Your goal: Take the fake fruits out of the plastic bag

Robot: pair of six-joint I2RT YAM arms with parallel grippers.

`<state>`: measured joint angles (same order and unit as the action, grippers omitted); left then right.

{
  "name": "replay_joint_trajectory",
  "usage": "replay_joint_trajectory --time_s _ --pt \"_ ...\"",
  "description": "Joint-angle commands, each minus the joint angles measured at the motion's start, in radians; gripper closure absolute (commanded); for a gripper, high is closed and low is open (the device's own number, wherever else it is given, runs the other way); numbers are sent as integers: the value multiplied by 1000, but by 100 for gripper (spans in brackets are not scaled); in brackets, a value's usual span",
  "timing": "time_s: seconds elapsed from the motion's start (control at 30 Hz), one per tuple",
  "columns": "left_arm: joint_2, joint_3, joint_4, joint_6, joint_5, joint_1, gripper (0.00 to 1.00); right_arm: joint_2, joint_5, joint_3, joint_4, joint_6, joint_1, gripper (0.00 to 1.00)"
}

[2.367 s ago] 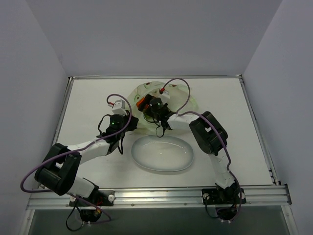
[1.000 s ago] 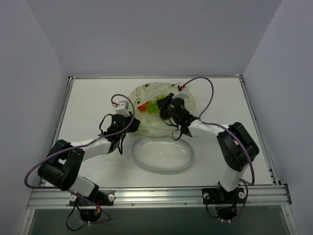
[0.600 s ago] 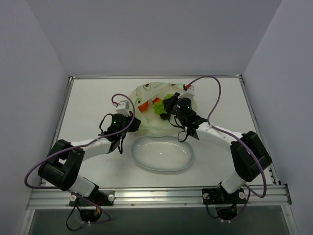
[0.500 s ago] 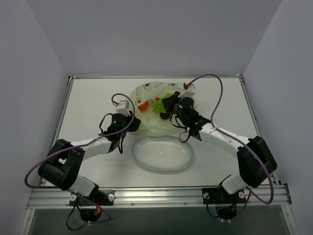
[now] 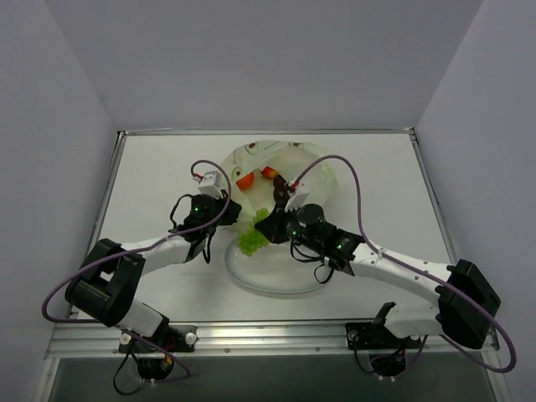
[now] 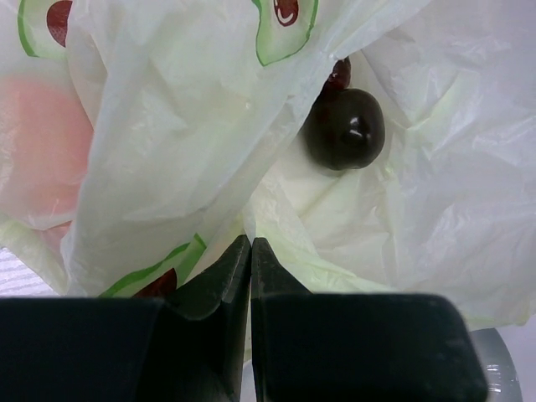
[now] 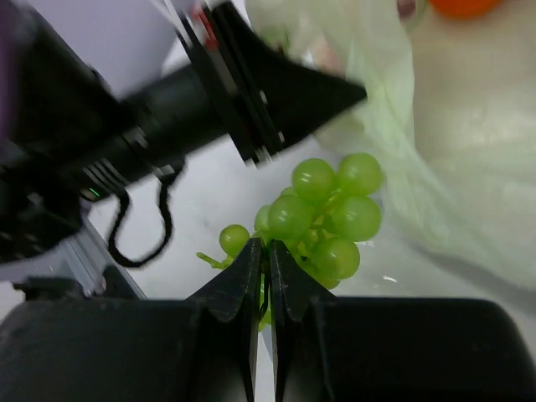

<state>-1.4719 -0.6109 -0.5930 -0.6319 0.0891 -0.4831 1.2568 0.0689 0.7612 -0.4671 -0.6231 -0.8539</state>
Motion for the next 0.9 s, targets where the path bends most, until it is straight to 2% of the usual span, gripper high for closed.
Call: replay_joint_trajectory --time_s 0.0,0.13,0.2,0.3,0.33,0.37,0.43,0.5,0.53,0.6,0.63,0.73,0.87 --pt "41 -17 -70 3 1 1 98 39 16 -80 -48 -39 -45 100" --pt "90 0 -77 9 -11 1 98 84 -35 -123 -71 -40 -74 100" --pt "99 8 -76 14 -22 1 98 79 -66 -106 -29 -29 -77 100" --pt "87 5 -79 9 -19 1 98 75 -156 -37 105 23 -76 60" --pt "84 5 -82 6 -12 3 98 84 -187 -8 216 64 -77 37" --pt "82 5 -83 5 -12 1 98 85 -220 24 269 85 -77 28" --pt "79 5 -85 3 -9 1 98 72 -257 95 338 149 -73 21" --pt "78 3 -85 3 -8 1 98 58 -253 150 346 178 -71 25" --pt "78 2 -85 3 -8 1 98 55 -261 168 344 190 -67 38" --pt "70 2 -87 3 -5 0 98 76 -285 238 343 221 -54 56" --pt "65 0 -88 3 1 0 98 125 -320 265 341 246 -48 70" --pt "45 2 -105 -8 11 1 98 269 -374 367 343 273 -4 87" --pt "47 3 -108 -9 12 0 98 433 -392 460 343 298 71 90"
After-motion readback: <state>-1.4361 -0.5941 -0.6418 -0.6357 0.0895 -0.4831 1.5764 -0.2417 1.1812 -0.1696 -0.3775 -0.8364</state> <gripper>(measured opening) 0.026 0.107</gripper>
